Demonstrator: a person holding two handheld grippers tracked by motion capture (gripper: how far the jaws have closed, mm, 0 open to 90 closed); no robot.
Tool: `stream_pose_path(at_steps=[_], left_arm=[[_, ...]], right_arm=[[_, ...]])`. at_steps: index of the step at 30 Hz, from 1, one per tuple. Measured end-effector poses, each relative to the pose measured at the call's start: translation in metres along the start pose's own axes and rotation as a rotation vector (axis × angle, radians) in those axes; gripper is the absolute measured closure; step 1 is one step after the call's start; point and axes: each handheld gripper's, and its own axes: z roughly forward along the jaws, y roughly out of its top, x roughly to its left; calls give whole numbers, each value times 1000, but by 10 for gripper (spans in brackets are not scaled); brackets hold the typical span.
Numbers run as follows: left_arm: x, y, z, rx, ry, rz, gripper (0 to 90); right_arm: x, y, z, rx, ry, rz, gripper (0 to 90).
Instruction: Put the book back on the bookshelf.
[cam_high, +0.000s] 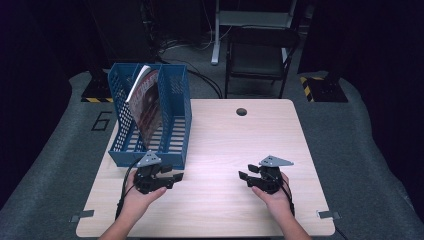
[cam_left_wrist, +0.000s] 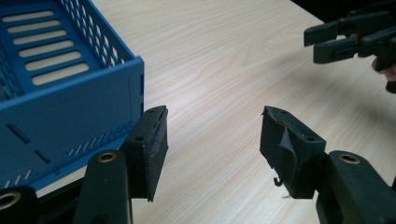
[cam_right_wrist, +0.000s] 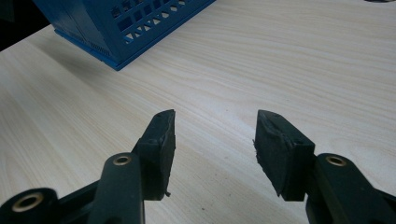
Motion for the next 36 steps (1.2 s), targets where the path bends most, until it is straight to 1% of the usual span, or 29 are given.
stream_pose_path(at_steps=[2,3,4,5,9,10,11,12,13,14,16,17,18,19,22,23,24,25,26,28,29,30,31,33,34,35,36], left_arm=[[1,-6,5,6,5,-1,417],[2,-9,9,9,12,-4,417],[2,-9,9,9,12,-4,417],[2,-12,11,16,15,11,417],[3,-17,16,23,17,23,417],[4,-19,18,31,10,22,417],[3,-22,22,37,-1,17,417],[3,-22,22,37,-1,17,417],[3,-24,24,43,-10,19,417],[2,-26,28,53,-14,32,417],[2,-28,31,58,-22,32,417],[1,-30,34,66,-27,35,417],[0,-31,37,68,-25,40,418],[-1,-34,42,94,-22,57,417],[-1,-35,46,104,-24,59,417],[-2,-36,48,109,-27,58,417],[-2,-36,49,113,-28,65,417],[-4,-37,52,106,-33,57,417],[-4,-37,52,106,-33,57,417],[-4,-38,56,125,-42,56,414],[-4,-39,57,138,-41,63,414],[-4,-39,57,138,-41,63,414],[-4,-39,59,154,-48,73,413],[-5,-40,61,150,-43,75,414],[-5,-40,61,160,-50,81,409],[-6,-39,62,166,-56,77,409],[-7,-40,63,149,-46,72,407]], right_arm=[[0,0,0,0,4,2,479],[0,0,0,1,-1,3,479],[0,0,0,1,-1,3,479],[0,-1,0,1,-2,4,478],[0,-1,1,1,-3,3,478],[0,-1,1,4,-2,3,479],[-1,-1,2,4,-4,-7,478],[-1,-1,2,4,-4,-7,478],[0,-1,2,4,-1,-4,478],[0,-1,2,8,1,4,479],[1,-2,3,5,2,5,479],[1,-2,3,14,3,8,479],[1,-2,2,18,7,-4,478],[1,-2,3,14,3,-5,479],[0,-2,2,20,8,-10,478],[0,-3,2,15,-1,-4,478],[0,-3,2,15,-1,-4,478],[-1,-3,2,17,-1,0,479],[-2,-3,2,15,-3,-4,479],[-2,-4,1,11,-3,2,478],[-3,-4,1,11,-8,1,479],[-3,-4,1,11,-8,1,479],[-3,-4,0,12,-13,4,478],[-3,-4,0,12,-13,3,479],[-2,-5,0,13,-13,6,479],[-3,-5,0,12,-12,-5,479],[-2,-5,0,16,-12,1,478]])
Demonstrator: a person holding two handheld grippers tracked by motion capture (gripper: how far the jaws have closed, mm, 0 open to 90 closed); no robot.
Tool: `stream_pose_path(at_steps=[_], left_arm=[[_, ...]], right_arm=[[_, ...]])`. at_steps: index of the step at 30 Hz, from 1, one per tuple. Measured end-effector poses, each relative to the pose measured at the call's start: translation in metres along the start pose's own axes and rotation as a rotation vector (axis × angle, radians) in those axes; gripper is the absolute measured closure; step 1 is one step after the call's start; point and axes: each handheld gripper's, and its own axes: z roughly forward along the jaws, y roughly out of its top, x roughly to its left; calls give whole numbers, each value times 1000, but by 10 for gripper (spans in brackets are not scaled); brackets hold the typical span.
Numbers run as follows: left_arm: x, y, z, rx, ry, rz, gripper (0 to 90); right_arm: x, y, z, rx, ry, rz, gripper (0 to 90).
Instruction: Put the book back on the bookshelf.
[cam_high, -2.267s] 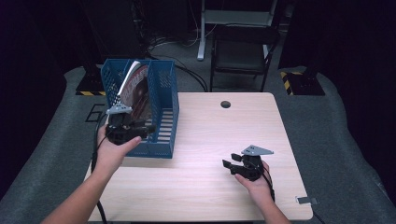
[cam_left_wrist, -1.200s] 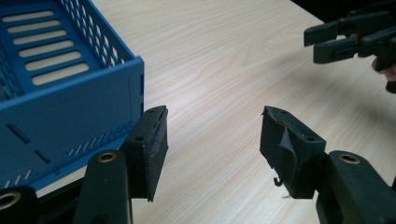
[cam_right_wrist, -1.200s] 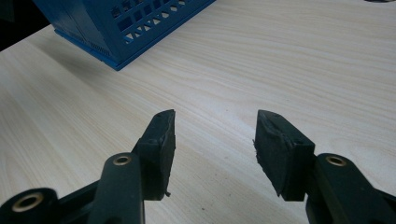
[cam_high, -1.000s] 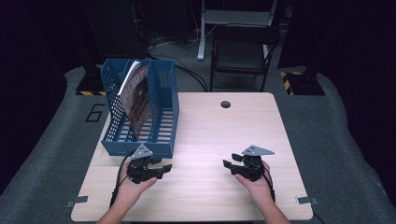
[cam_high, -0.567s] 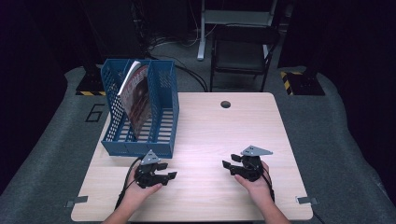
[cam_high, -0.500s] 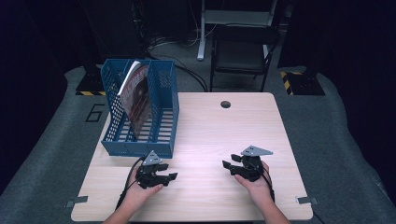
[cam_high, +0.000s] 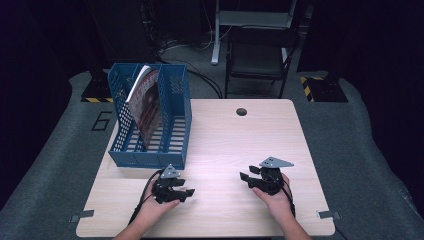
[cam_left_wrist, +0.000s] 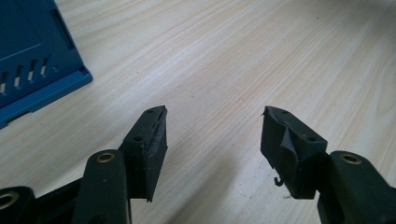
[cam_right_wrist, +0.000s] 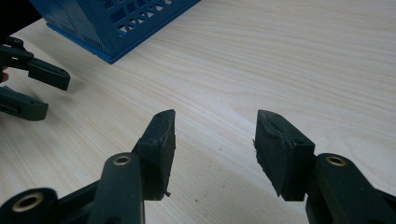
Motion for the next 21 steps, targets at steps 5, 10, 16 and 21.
stream_pose_path(at_steps=[5,10,16,21], left_arm=[[-1,1,2,6,-8,12,405],[-7,2,3,29,31,84,401],[-13,2,5,48,25,119,395],[-15,3,7,48,6,116,395]], right_arm=[[-1,-2,0,5,-13,18,478],[-2,-4,0,7,-18,22,479],[-2,-4,-1,4,-17,24,478],[-2,-5,-1,8,-19,19,478]])
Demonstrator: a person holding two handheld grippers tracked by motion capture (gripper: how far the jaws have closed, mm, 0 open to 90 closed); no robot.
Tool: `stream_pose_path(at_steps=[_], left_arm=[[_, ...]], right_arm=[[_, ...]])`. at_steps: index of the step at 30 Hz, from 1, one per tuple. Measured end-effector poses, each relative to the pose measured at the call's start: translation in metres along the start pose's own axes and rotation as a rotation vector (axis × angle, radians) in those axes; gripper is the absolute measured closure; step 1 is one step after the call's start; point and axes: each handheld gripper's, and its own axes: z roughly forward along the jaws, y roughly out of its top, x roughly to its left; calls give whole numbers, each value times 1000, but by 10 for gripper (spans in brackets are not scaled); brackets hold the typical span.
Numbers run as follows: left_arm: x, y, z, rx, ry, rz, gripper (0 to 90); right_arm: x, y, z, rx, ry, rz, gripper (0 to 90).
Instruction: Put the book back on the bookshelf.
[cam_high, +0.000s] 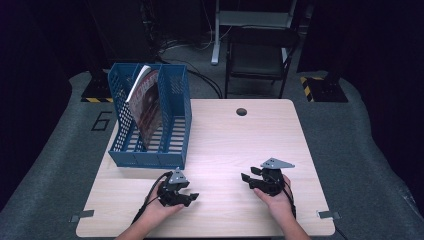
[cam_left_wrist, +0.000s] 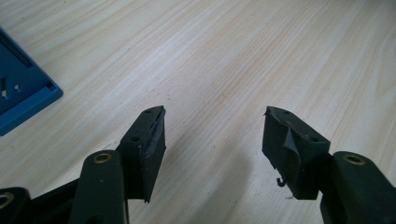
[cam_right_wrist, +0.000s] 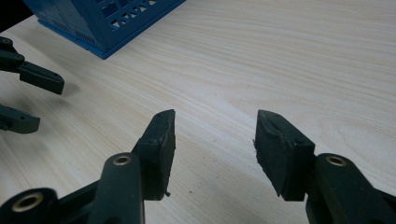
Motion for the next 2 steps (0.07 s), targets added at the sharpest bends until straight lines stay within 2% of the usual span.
stream_pose_path(at_steps=[2], left_arm=[[1,0,0,1,-1,-4,395]], right_arm=[[0,0,0,1,1,0,478]])
